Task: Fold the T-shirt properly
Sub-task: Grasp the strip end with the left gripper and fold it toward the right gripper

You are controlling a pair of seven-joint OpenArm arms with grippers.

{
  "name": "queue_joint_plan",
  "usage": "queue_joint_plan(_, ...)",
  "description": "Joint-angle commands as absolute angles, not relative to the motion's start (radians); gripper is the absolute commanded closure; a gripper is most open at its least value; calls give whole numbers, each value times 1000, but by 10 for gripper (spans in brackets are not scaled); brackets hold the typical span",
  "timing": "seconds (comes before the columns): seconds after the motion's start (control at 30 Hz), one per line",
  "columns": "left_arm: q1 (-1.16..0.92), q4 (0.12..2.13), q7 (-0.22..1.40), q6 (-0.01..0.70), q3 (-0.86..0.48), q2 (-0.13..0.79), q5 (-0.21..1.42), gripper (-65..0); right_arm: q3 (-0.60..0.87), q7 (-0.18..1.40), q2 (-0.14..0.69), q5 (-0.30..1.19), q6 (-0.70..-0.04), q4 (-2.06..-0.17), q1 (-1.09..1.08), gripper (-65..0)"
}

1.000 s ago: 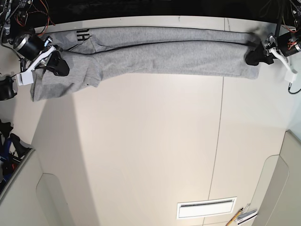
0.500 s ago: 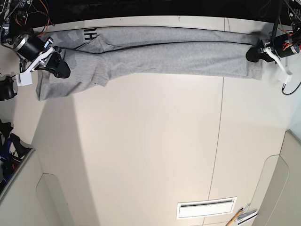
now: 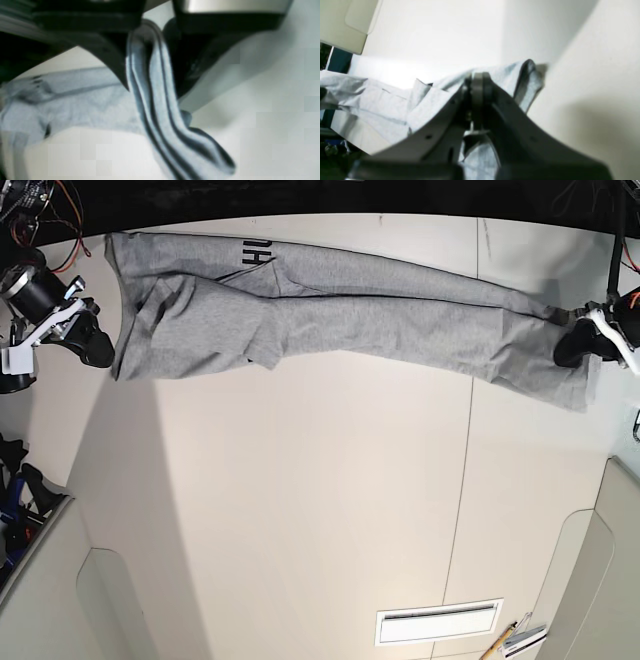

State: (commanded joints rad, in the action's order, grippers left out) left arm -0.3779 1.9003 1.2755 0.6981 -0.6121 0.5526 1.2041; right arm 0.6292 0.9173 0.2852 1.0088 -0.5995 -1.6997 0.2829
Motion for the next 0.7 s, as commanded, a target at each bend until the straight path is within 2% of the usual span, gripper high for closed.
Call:
queue_joint_plan(0.17,-410,2063,1260,698,-431,448,1150,0,629,917,285,1002,-599,-1700,283,0)
queue_joint_plan(0.3,-403,2093,1181,698,-256,380,1044,0,633,918,285,1012,-599,-1700,283,0)
queue_joint_plan(0.4,-398,2088,1063,698,-137,366,918,0,665,928,285,1029,-599,-1700,283,-1)
queue_joint_plan(0.47,-398,2074,999,698,-75,366,853,0,705,949,285,1048,-599,-1700,283,-112)
queue_joint_plan(0.5,-398,2064,980,698,-49,366,818,-43,725,962,285,1048,-599,-1700,283,-166)
queue_joint_plan(0.6,-399,2016,916,698,4,366,741,-306,751,981,288,1048,-599,-1700,297,-316)
queue_joint_plan(0.63,-398,1993,897,698,19,366,739,-364,751,985,288,1048,-598,-1699,301,-352)
queue_joint_plan(0.7,-395,1956,878,698,47,366,739,-376,750,985,287,1066,-598,-1699,316,-398)
